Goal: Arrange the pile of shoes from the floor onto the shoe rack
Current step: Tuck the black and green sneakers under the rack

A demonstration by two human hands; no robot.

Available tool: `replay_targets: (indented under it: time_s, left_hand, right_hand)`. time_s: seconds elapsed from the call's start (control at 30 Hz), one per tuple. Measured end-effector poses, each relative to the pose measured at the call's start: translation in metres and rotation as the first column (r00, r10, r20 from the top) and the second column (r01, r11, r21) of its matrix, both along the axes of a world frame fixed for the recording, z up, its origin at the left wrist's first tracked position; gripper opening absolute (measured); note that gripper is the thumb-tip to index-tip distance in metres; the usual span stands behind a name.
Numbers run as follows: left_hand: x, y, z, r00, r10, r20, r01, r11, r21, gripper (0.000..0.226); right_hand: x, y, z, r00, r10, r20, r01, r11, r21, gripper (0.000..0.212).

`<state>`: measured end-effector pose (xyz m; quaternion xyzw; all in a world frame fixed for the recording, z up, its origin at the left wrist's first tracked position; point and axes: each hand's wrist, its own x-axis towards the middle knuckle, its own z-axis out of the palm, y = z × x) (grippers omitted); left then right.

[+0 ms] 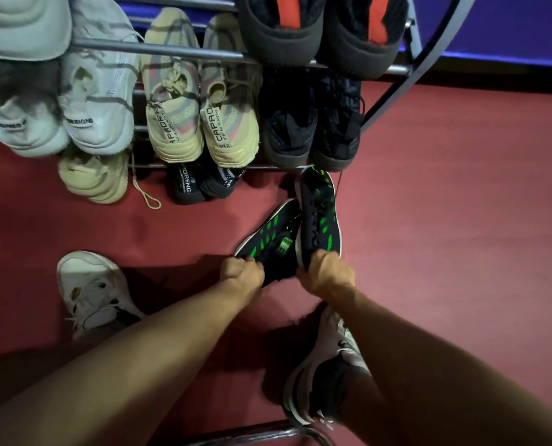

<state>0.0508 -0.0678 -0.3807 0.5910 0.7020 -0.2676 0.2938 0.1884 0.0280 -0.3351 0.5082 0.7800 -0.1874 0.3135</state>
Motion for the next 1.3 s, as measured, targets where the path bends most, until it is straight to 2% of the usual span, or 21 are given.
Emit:
replay_targets:
  time_s: [0.07,0.17,0.3,0.4,0.47,0.53,0.57,0.63,0.7,0.77,0.87,0.93,1.0,1.1,1.17,1.23,1.3]
  left_hand:
    - [0.003,0.006,0.001,0.998,-0.046,-0.038,0.047,0.998,0.035,0.034]
    - [0.0,0.013,0.008,0.998,-0.051,-0.033,0.053,0.997,0.055,0.034]
    - [-0.013,0.011,0.012,0.999,0.042,0.01,-0.042,0.996,0.08,0.035]
    - [-0.028,0.01,0.024,0.98,0.197,0.012,-0.197,0.977,0.083,0.041]
    - [-0.04,0.009,0.033,0.97,0.244,-0.013,-0.242,0.968,0.067,0.04]
    - [-0.051,0.003,0.041,0.96,0.277,-0.022,-0.276,0.96,0.047,0.038]
    - [-0.057,-0.001,0.044,0.953,0.304,-0.018,-0.303,0.952,0.038,0.038]
    - [-0.067,-0.012,0.048,0.93,0.368,0.009,-0.368,0.929,0.044,0.038]
    - [-0.074,-0.02,0.053,0.92,0.391,0.033,-0.392,0.918,0.065,0.038]
    - [-0.079,-0.024,0.056,0.931,0.359,0.062,-0.363,0.929,0.072,0.038]
    - [-0.085,-0.027,0.057,0.94,0.326,0.099,-0.332,0.942,0.048,0.04]
    - [-0.082,-0.025,0.057,0.948,0.287,0.139,-0.292,0.956,0.021,0.038]
    - [-0.073,-0.022,0.055,0.956,0.247,0.161,-0.25,0.968,0.003,0.035]
    - [-0.062,-0.021,0.051,0.953,0.253,0.168,-0.257,0.966,0.005,0.035]
    - [-0.061,-0.022,0.051,0.95,0.276,0.146,-0.286,0.957,0.046,0.034]
    - [-0.064,-0.021,0.051,0.95,0.29,0.119,-0.3,0.951,0.079,0.035]
    - [-0.066,-0.02,0.053,0.959,0.27,0.092,-0.278,0.956,0.096,0.035]
  right_hand:
    - [-0.001,-0.013,-0.001,0.999,-0.045,-0.03,0.044,0.999,-0.007,0.071]
    - [-0.013,-0.015,-0.005,0.988,-0.154,-0.026,0.153,0.988,-0.018,0.052]
    - [-0.019,-0.016,-0.011,0.971,-0.237,0.032,0.239,0.964,-0.113,0.031]
    - [-0.027,-0.013,-0.014,0.954,-0.299,-0.004,0.288,0.921,-0.264,0.035]
    - [-0.039,-0.019,-0.011,0.96,-0.274,-0.054,0.241,0.91,-0.336,0.036]
    - [-0.053,-0.029,-0.003,0.986,-0.16,-0.047,0.133,0.924,-0.358,0.028]
    - [-0.06,-0.035,0.001,0.987,-0.162,-0.02,0.143,0.917,-0.372,0.025]
    - [-0.07,-0.048,-0.001,0.981,-0.185,-0.063,0.141,0.895,-0.423,0.021]
    - [-0.083,-0.059,-0.006,0.976,-0.166,-0.144,0.106,0.929,-0.355,0.036]
    - [-0.093,-0.068,-0.004,0.973,-0.034,-0.228,-0.038,0.953,-0.302,0.04]
    - [-0.101,-0.068,0.005,0.966,0.08,-0.247,-0.188,0.873,-0.451,0.028]
    - [-0.097,-0.055,0.006,0.978,0.069,-0.198,-0.168,0.82,-0.547,0.027]
    - [-0.086,-0.034,0.0,0.982,0.109,-0.152,-0.171,0.857,-0.487,0.027]
    - [-0.064,-0.001,-0.01,0.954,0.243,-0.176,-0.272,0.948,-0.165,0.02]
    - [-0.052,0.01,-0.011,0.939,0.265,-0.217,-0.283,0.958,-0.054,0.014]
    - [-0.049,0.014,-0.016,0.914,0.325,-0.245,-0.341,0.94,-0.026,0.039]
    - [-0.053,0.013,-0.023,0.914,0.32,-0.249,-0.319,0.947,0.044,0.041]
